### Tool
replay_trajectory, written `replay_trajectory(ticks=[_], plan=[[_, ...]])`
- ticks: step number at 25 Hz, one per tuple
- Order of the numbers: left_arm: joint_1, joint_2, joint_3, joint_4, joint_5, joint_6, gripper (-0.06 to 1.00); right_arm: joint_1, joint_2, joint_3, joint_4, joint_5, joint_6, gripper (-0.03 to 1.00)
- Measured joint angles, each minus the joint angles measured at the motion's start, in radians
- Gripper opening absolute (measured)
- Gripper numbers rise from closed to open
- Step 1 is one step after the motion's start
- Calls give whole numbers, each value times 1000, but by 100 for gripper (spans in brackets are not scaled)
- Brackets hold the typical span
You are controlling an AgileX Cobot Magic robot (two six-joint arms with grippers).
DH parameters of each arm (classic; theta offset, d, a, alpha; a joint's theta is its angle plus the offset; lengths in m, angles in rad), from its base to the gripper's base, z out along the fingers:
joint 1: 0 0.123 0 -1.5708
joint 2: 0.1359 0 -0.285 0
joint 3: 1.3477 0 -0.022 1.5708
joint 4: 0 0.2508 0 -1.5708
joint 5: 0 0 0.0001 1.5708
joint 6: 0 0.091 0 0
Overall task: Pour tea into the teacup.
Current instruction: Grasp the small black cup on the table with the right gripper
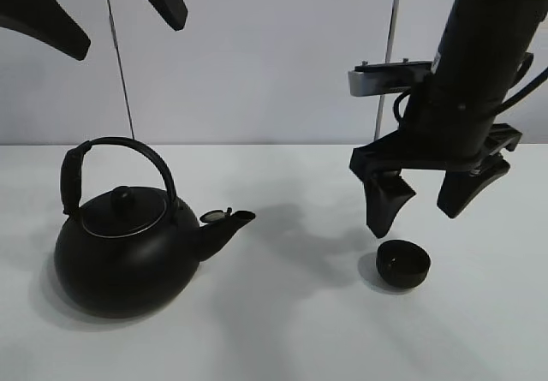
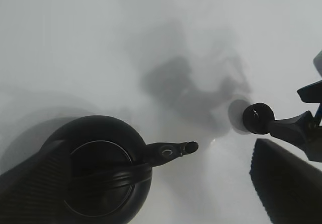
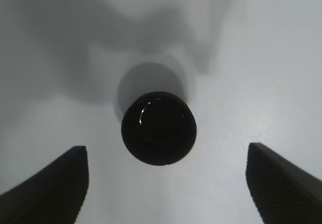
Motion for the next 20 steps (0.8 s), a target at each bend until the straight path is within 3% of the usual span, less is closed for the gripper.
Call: replay_trajectory(ticks=[7,20], plan=[[0,0,0,0,0,0,69,48,29,0,-120,-39,151,59],[0,0,0,0,-4,0,69,48,107,0,-64,-61,144,59]])
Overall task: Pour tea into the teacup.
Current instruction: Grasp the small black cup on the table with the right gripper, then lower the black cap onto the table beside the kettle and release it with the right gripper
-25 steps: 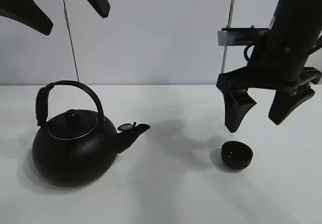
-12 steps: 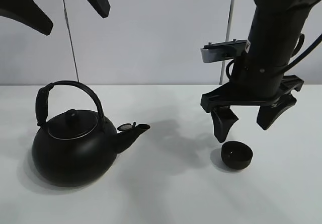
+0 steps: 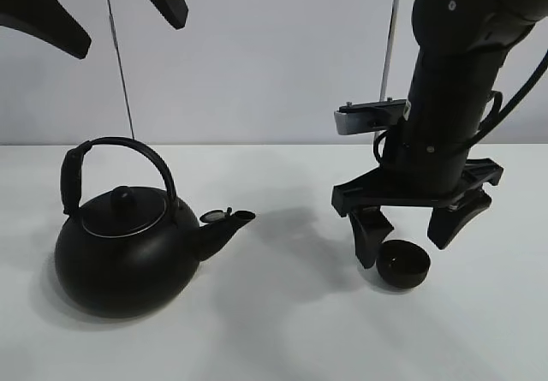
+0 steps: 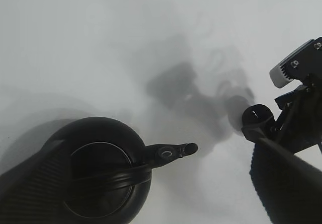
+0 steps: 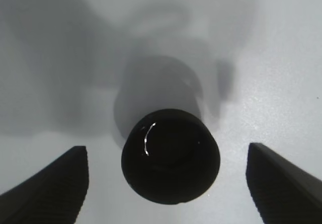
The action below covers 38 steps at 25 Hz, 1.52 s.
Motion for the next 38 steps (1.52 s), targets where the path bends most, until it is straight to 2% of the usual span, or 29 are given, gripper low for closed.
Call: replay_trajectory(ticks=[5,12,17,22,30,38], plan=[[0,0,0,0,-1,0,69,0,26,2,0,-18,3,59],[0,0,0,0,-3,0,69,0,46,2,0,-19,7,40],[0,0,0,0,-3,0,69,0,44,2,12,-15,8,40],[0,0,0,0,-4,0,69,6,3,-7,92,-12,-8,40],[0,0,0,0,-4,0,69,127,-9,-51,105,-39,-17,40],[0,0,0,0,-8,0,69,191,40,-51,92,-108,-16,40]])
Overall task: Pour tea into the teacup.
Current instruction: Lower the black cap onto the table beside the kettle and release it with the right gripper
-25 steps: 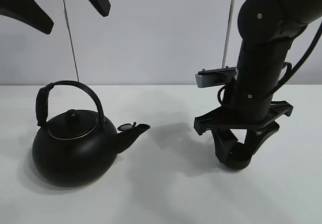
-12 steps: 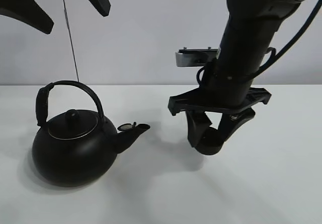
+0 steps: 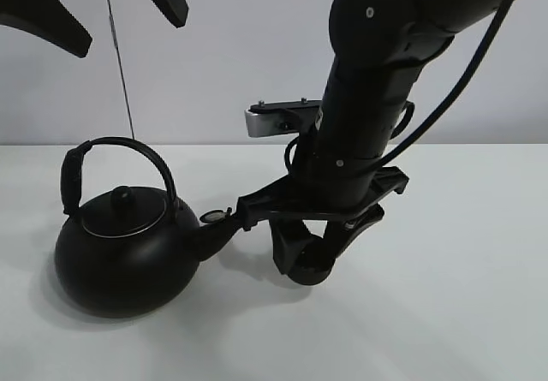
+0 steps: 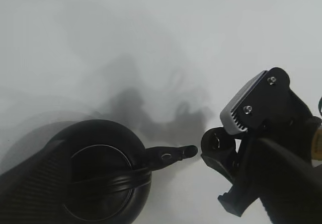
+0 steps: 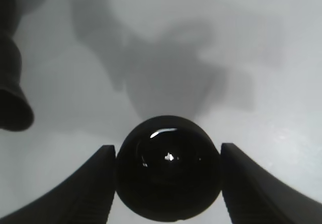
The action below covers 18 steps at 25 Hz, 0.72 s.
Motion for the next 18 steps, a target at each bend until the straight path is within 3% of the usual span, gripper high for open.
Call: replay_trajectory(ticks=[9,13,18], plan=[[0,0,0,0,0,0,69,10,29,0,-30,-20,23,41],[0,0,0,0,0,0,69,10,29,0,-31,-20,23,54],[0,0,0,0,0,0,69,10,23,0,-31,-20,27,58]])
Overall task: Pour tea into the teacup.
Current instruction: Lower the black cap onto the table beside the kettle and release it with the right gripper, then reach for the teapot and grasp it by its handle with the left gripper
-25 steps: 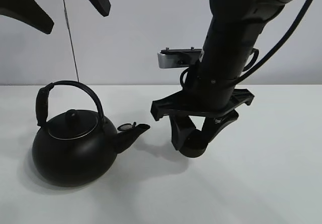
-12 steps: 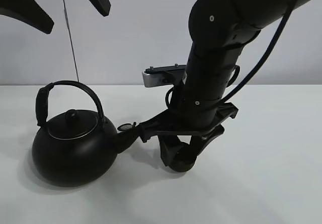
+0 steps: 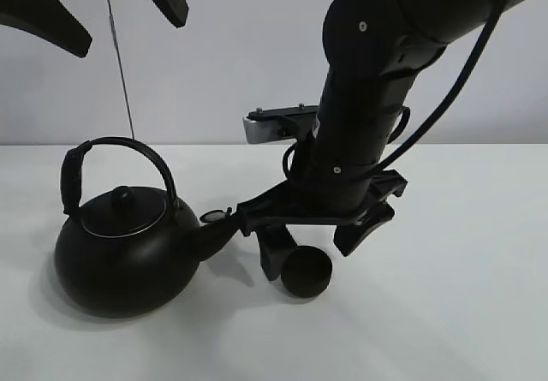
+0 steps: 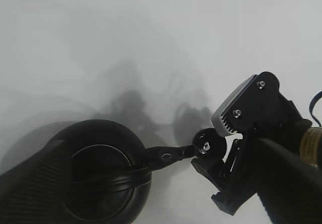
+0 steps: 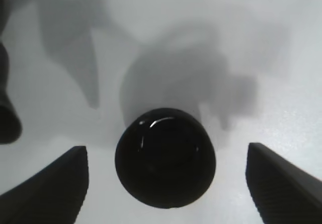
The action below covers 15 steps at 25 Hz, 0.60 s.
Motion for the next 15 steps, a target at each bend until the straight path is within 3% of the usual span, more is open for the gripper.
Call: replay_trajectory(ticks=[7,15], plan=[[0,0,0,0,0,0,69,-47,-131,0,8,47,34,61],[0,0,0,0,0,0,69,-241,-321,0,80,122,48,61]])
